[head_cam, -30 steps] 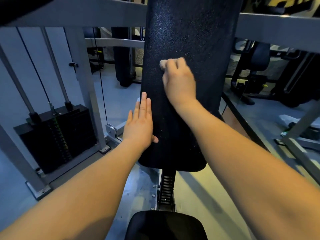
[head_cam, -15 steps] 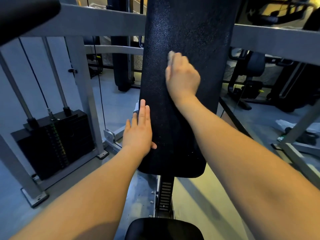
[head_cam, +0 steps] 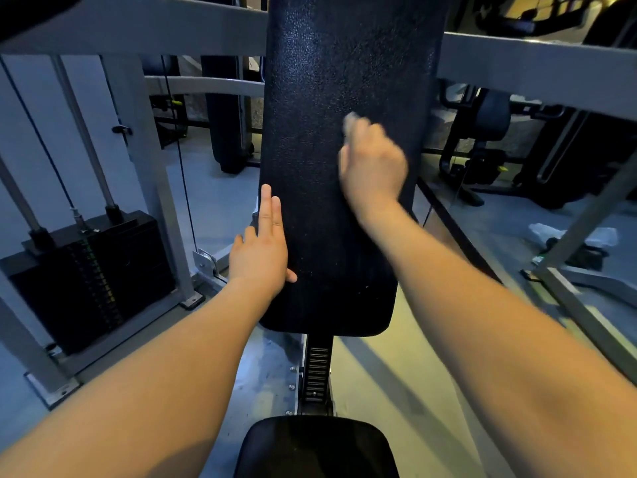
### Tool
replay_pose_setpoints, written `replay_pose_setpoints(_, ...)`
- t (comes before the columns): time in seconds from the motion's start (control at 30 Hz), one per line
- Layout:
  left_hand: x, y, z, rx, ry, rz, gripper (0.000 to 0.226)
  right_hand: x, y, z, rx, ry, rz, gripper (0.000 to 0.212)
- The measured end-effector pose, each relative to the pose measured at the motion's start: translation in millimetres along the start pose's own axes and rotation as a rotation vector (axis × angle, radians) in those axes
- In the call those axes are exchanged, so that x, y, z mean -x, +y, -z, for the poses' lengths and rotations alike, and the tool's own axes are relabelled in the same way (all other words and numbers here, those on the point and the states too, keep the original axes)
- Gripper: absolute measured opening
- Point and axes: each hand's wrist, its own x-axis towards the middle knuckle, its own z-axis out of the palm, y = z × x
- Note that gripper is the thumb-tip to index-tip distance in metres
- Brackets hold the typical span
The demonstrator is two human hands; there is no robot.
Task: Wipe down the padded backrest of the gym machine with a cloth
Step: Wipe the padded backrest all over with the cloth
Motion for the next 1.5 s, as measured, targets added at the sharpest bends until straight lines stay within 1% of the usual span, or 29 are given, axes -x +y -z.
replay_pose_setpoints(0.03, 1, 1, 1, -0.003, -0.008, 0.006, 0.146, 24, -11, 1, -0.052, -0.029, 0.127, 0.016)
replay_pose_setpoints(0.1, 2, 2, 2, -0.006, -0.004, 0.014, 0.145, 73, -19, 6, -0.118, -0.113, 0.418, 0.016)
replay_pose_setpoints(0.13, 2, 2, 2, -0.008, 0.001, 0.015, 0.145, 85, -15, 7, -0.138, -0.13, 0.53, 0.016)
replay_pose_setpoints(0.17, 2, 2, 2, -0.009, 0.002, 0.016, 0.145, 82, -6, 7, -0.151, -0.123, 0.579, 0.014)
replay_pose_setpoints(0.2, 2, 3, 2, -0.01, 0.001, 0.017, 0.145, 71, 4, 5, -0.121, -0.084, 0.578, 0.013)
replay_pose_setpoints(0.23, 2, 3, 3, -0.014, 0.002, 0.018, 0.145, 55, 13, 3, -0.064, -0.026, 0.536, 0.015)
replay_pose_setpoints(0.3, 3, 4, 4, -0.025, 0.006, 0.019, 0.146, 22, 35, 2, 0.045, 0.062, 0.351, 0.015)
replay_pose_setpoints(0.37, 3, 3, 4, -0.029, 0.008, 0.02, 0.146, 7, 43, 10, 0.106, 0.066, 0.135, 0.013)
replay_pose_setpoints(0.4, 3, 2, 3, -0.027, 0.009, 0.019, 0.145, 11, 39, 11, 0.106, 0.063, 0.068, 0.016)
replay_pose_setpoints(0.43, 3, 2, 3, -0.024, 0.011, 0.018, 0.145, 20, 30, 12, 0.088, 0.063, 0.042, 0.016)
replay_pose_setpoints(0.5, 3, 1, 3, -0.017, 0.015, 0.019, 0.146, 48, 9, 14, -0.01, 0.023, 0.091, 0.01)
replay_pose_setpoints(0.53, 3, 1, 2, -0.011, 0.016, 0.017, 0.146, 66, 2, 12, -0.073, -0.027, 0.168, 0.011)
replay_pose_setpoints(0.63, 2, -1, 1, -0.005, 0.015, 0.019, 0.145, 111, 0, 15, -0.222, -0.259, 0.512, 0.016)
replay_pose_setpoints(0.67, 2, -2, 0, -0.013, 0.015, 0.019, 0.145, 115, 6, 15, -0.245, -0.303, 0.619, 0.019)
replay_pose_setpoints(0.7, 2, -3, 0, -0.024, 0.018, 0.015, 0.145, 110, 11, 16, -0.241, -0.323, 0.679, 0.018)
replay_pose_setpoints(0.73, 1, -4, -1, -0.033, 0.022, 0.007, 0.145, 100, 14, 17, -0.215, -0.316, 0.687, 0.013)
replay_pose_setpoints(0.77, 0, -6, -2, -0.034, 0.024, 0.0, 0.145, 88, 15, 18, -0.178, -0.29, 0.647, 0.009)
replay_pose_setpoints(0.87, 0, -12, -1, -0.013, 0.035, -0.018, 0.147, 64, 3, 22, -0.125, -0.206, 0.417, 0.013)
replay_pose_setpoints(0.93, 2, -19, -2, 0.016, 0.043, -0.053, 0.146, 81, -11, 24, -0.174, -0.18, 0.339, 0.014)
replay_pose_setpoints(0.97, 5, -22, -4, 0.03, 0.046, -0.075, 0.144, 99, -17, 25, -0.224, -0.201, 0.332, 0.014)
replay_pose_setpoints(1.07, 22, -41, -17, 0.078, 0.014, -0.073, 0.138, 166, -17, 27, -0.315, -0.313, 0.458, 0.017)
replay_pose_setpoints(1.13, 38, -54, -27, 0.089, -0.035, -0.038, 0.138, 193, -9, 30, -0.299, -0.398, 0.642, 0.015)
replay_pose_setpoints(1.2, 48, -60, -34, 0.109, -0.078, 0.008, 0.137, 184, -3, 32, -0.281, -0.428, 0.809, 0.009)
replay_pose_setpoints(1.23, 50, -58, -36, 0.135, -0.112, 0.028, 0.135, 166, -2, 33, -0.257, -0.424, 0.838, 0.009)
replay_pose_setpoints(1.27, 49, -55, -37, 0.171, -0.154, 0.04, 0.133, 145, -2, 32, -0.233, -0.379, 0.807, 0.011)
replay_pose_setpoints(1.33, 43, -46, -38, 0.246, -0.23, 0.049, 0.126, 97, -3, 31, -0.172, -0.272, 0.58, 0.016)
replay_pose_setpoints(1.4, 38, -38, -43, 0.288, -0.244, 0.064, 0.121, 73, -9, 28, -0.133, -0.209, 0.376, 0.02)
replay_pose_setpoints(1.47, 34, -33, -51, 0.31, -0.217, 0.099, 0.115, 88, -25, 28, -0.185, -0.197, 0.332, 0.017)
replay_pose_setpoints(1.5, 34, -31, -55, 0.307, -0.202, 0.118, 0.113, 107, -31, 29, -0.227, -0.249, 0.379, 0.011)
